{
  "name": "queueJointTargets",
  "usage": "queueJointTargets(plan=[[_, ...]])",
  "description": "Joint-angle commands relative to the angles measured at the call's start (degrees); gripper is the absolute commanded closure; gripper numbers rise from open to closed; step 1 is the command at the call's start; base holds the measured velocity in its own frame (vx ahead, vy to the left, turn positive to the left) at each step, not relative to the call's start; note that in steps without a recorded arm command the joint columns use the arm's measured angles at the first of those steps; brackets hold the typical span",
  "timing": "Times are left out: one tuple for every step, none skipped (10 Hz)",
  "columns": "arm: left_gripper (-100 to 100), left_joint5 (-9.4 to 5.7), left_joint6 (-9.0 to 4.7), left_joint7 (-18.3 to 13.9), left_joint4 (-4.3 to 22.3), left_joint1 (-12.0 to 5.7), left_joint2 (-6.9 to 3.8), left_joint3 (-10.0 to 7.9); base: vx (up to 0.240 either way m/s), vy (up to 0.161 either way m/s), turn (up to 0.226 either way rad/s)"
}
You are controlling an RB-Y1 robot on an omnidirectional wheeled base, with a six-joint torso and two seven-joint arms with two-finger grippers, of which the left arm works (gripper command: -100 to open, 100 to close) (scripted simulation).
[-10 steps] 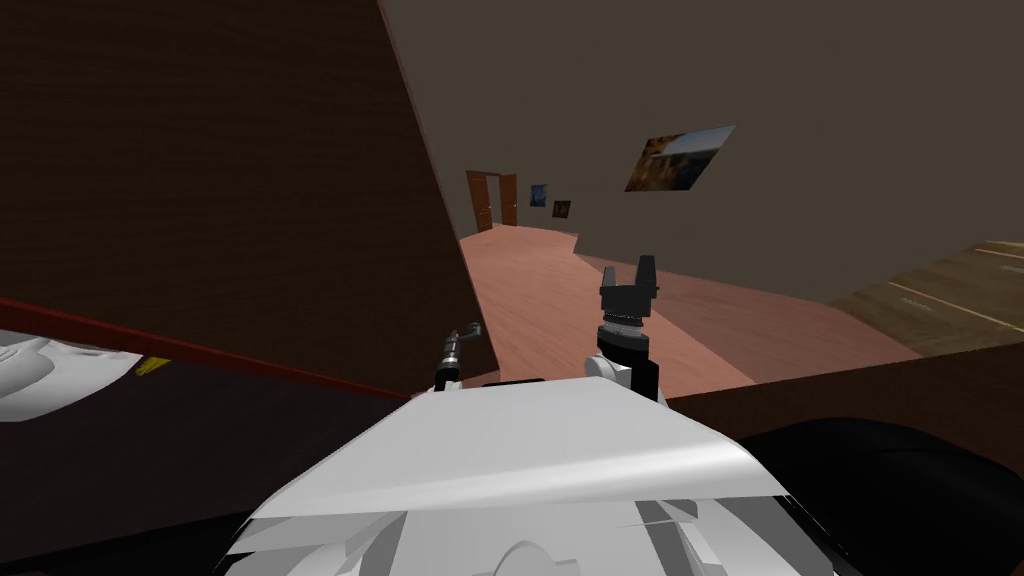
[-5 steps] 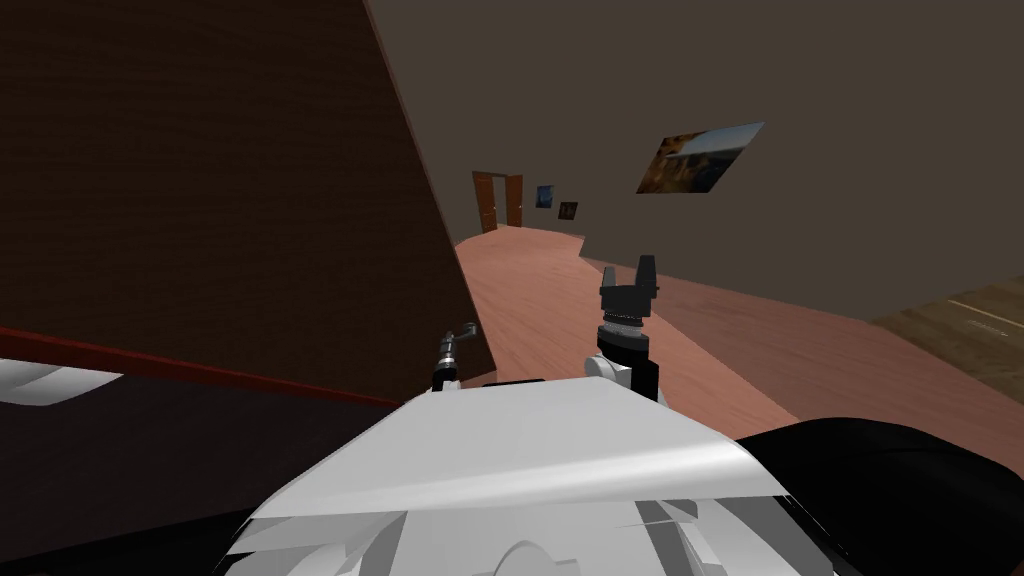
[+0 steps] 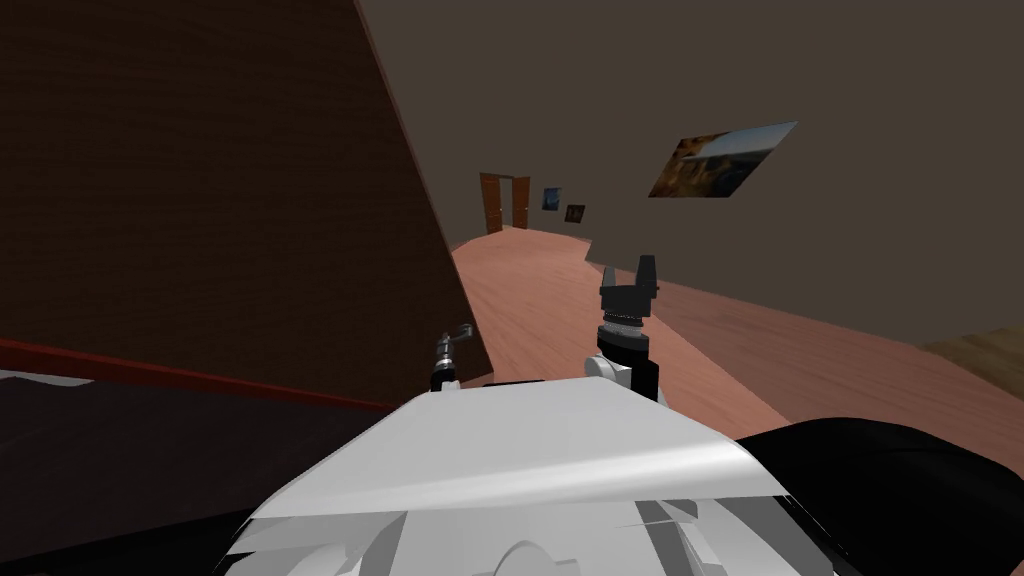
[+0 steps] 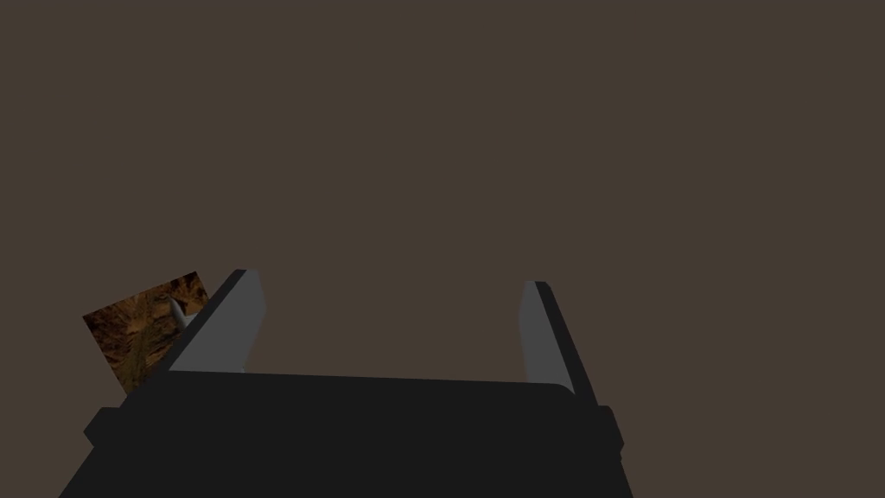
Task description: Push the door open
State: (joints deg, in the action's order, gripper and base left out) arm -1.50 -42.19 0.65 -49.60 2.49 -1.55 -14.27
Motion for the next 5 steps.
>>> queueJointTargets(plan=[[100,-0.06,0.14,0.17,-0.27,-0.41,1.31,0.08,0.111,-0.108,0.043],[100,-0.19,0.14,0.26,-0.24,-0.44,1.70,-0.19,0.102,-0.112,0.042],[100,-0.35,0.08,0.24,-0.42,0.28,0.89,-0.76,0.034,-0.029,0.067],[100,-1.01,0.05,0.60,-0.46,0.38,-0.26,-2.05,0.136,-0.006,0.063],[100,-1.12,0.05,0.66,-0.46,0.36,-0.38,-2.25,0.197,-0.017,0.050]])
